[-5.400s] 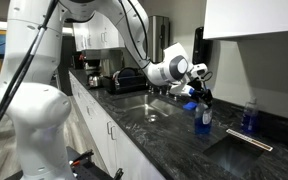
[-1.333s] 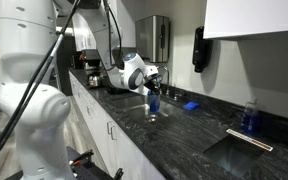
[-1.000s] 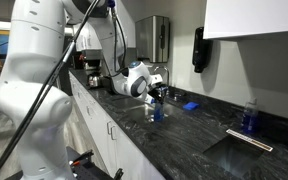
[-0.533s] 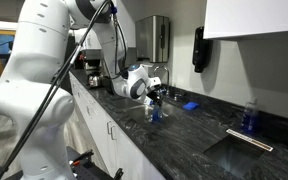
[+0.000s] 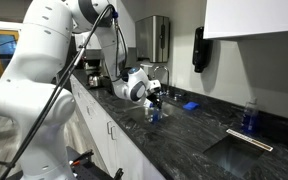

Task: Pick up the bottle from the counter and put it in the sink

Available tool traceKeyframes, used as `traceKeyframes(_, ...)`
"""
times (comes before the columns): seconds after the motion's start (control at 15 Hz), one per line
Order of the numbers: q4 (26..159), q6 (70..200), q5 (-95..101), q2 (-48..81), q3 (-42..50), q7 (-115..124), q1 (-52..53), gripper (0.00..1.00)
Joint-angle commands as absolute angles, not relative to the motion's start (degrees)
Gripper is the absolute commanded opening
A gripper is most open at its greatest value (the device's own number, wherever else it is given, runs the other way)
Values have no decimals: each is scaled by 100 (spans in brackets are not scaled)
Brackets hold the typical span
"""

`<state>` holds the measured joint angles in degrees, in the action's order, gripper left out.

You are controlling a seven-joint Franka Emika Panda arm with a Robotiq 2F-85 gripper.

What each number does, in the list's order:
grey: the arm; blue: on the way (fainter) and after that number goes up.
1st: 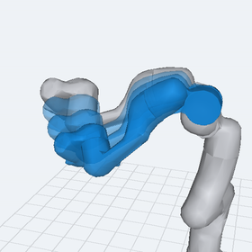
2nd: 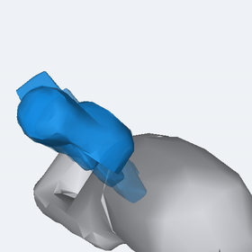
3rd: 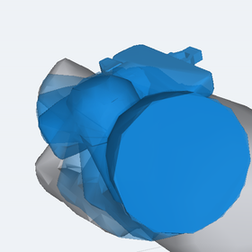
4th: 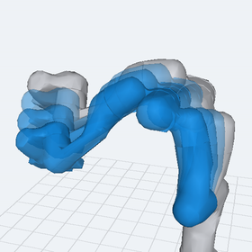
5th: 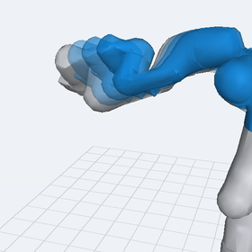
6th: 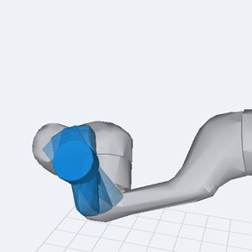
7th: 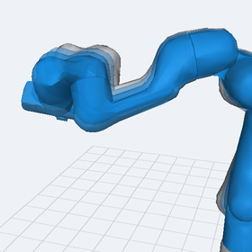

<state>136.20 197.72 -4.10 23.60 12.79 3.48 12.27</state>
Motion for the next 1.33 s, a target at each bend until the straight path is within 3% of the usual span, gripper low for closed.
traceKeyframes(0.0, 13351, 19844, -537, 2599, 1364, 390, 1339, 8)
traceKeyframes(1.27, 13185, 19850, -483, 2819, 1331, 521, 1317, 8)
